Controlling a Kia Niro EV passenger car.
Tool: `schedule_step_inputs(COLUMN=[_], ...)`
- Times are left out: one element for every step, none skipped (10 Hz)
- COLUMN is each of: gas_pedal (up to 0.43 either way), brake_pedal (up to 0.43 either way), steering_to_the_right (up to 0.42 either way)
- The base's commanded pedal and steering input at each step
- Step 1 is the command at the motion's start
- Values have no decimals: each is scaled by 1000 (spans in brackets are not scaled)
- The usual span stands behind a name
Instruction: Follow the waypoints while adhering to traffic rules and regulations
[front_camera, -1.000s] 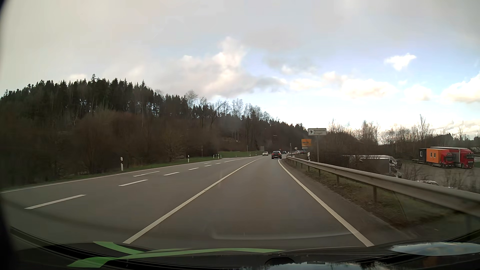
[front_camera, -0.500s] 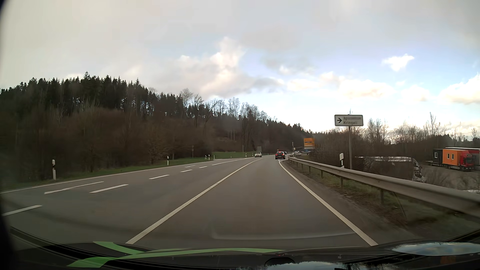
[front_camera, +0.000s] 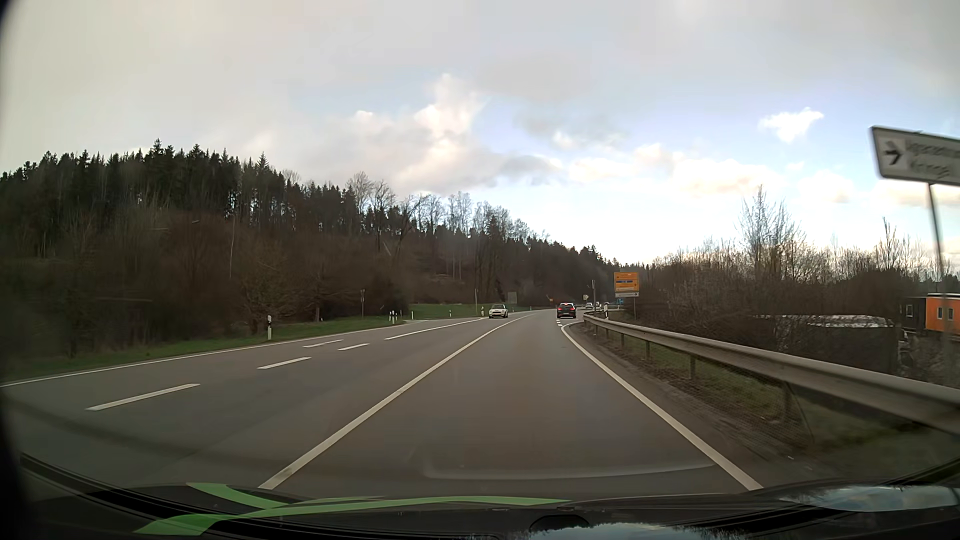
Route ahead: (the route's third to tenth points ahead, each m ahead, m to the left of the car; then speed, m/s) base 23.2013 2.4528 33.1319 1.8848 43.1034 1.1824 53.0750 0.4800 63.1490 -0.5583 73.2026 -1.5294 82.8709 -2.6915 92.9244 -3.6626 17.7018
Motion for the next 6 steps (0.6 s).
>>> schedule_step_inputs(gas_pedal=[260,260,260,260,268,268], brake_pedal=[0,0,0,0,0,0], steering_to_the_right=[4,4,4,4,5,5])
